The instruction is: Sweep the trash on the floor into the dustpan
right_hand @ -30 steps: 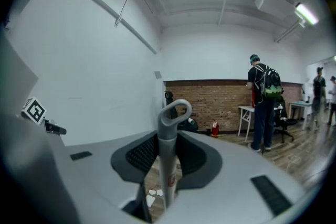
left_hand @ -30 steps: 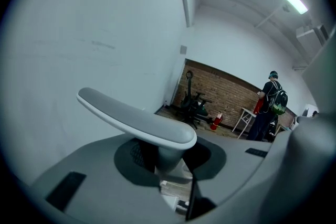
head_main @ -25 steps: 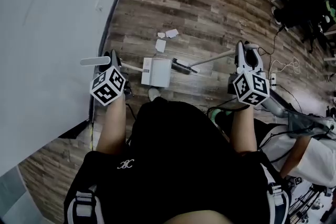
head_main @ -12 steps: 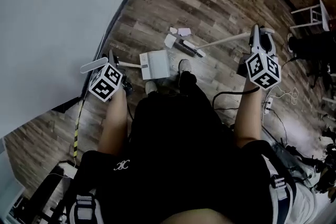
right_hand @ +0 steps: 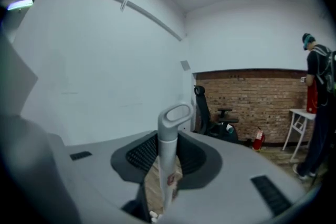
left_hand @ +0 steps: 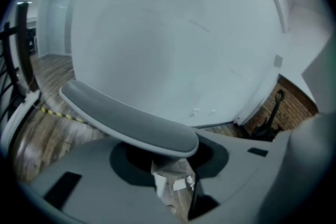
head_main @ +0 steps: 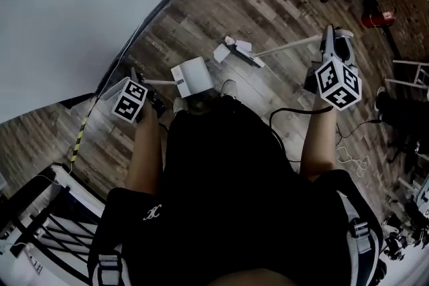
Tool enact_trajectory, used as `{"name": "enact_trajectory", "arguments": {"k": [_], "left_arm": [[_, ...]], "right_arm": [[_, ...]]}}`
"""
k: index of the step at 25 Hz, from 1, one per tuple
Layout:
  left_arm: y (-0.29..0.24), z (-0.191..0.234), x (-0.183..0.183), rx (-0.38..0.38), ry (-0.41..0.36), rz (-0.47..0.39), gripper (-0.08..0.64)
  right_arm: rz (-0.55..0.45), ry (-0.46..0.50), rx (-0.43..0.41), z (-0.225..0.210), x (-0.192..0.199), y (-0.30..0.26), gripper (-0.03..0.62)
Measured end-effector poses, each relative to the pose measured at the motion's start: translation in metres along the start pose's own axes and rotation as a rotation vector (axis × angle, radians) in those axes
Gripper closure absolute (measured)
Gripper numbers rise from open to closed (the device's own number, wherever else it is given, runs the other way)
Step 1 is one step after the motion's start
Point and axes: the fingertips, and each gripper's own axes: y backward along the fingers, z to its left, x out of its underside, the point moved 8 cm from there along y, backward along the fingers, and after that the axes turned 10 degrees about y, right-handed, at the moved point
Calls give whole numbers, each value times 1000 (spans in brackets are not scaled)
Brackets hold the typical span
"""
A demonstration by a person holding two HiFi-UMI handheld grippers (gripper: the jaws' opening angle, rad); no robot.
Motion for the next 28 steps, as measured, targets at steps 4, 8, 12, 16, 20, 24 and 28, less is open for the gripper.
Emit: {"name": "enact_trajectory", "arguments": {"k": [4,8,12,16,20,24,28], "left_arm": [[-7,-3,20,-82,91,-37,433],[-9,-7,27,-111,105,-86,433],[-14,-21,33,-117,111,-82,430],[-18,-30,38,-111,90,-70,430],[-20,-40,46,-81,59,-64,425],[-21,-56,62,-61,61,-65,410],[-21,-73,81,-22,30,-52,396]], "right_arm": [[1,-7,-28,-14,-1,-43,483],[6,28,-79,-4,3,-77,482],[52,104,-152,22,25,-99,483],[124,214,-261,63,59,-103,483],[115,273,-386,105,70,-90,483],[125,274,-453,136,66,-83,483],[145,270,-504,159,62,-76,483]]}}
